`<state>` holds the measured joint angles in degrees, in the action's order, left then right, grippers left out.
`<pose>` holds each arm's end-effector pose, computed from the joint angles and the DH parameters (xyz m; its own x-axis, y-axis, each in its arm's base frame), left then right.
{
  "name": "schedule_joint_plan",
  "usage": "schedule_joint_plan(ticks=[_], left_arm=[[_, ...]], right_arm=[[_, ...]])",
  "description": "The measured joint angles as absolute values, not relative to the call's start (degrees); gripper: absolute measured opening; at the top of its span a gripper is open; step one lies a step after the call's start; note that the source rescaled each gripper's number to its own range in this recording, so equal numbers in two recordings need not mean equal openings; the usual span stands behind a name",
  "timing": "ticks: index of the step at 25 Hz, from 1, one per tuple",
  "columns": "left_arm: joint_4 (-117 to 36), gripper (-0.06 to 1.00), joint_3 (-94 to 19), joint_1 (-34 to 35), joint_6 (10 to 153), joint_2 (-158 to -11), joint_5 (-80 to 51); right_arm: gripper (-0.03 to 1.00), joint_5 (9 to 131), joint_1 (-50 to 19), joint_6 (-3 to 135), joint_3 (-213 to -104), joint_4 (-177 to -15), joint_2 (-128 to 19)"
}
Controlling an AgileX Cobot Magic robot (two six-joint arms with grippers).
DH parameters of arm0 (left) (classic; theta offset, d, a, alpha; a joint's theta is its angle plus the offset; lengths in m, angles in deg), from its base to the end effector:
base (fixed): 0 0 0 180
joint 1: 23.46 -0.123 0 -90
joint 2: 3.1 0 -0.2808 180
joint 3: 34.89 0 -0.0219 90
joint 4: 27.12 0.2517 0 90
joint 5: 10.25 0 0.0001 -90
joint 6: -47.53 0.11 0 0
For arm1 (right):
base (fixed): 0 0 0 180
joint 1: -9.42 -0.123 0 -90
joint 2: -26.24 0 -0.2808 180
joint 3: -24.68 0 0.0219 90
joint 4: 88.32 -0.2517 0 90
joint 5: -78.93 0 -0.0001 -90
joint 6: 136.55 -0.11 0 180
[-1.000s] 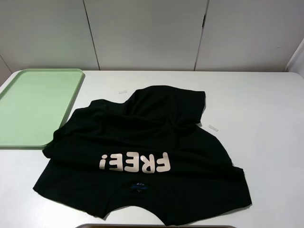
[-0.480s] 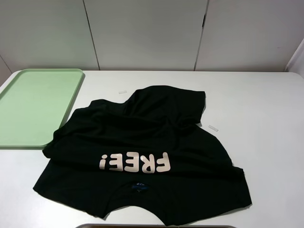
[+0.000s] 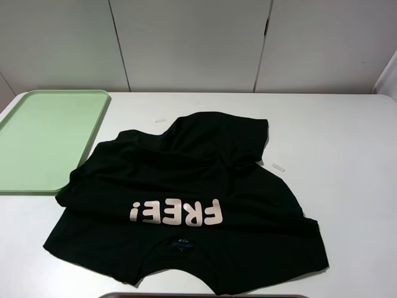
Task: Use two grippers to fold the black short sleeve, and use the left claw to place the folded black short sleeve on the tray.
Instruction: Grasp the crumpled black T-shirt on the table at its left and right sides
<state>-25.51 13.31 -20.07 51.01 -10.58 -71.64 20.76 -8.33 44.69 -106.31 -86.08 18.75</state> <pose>0.0151 0.0018 0.2694 -0.4501 0.1009 -0.8872 0.0707 0.9945 0.0772 0.0195 0.0024 0.2708 -0.3852 -0.1677 -0.9075 -0.2925 0.9548 -0.0522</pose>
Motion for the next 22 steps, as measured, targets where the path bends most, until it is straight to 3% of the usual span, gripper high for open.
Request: schedule_joint_plan(ticks=[11,22], left_arm=[[-25.43,1.0,13.31,-18.78,51.01,-10.58,-71.64],[-25.43,1.0,13.31,-11.3,51.01,-10.58,-71.64]], right_arm=[[1.0,20.76,-8.33,44.69,-106.31,-86.08,18.75],[1.0,21.04,-8.33,44.69,-106.31,-83.1,18.75]])
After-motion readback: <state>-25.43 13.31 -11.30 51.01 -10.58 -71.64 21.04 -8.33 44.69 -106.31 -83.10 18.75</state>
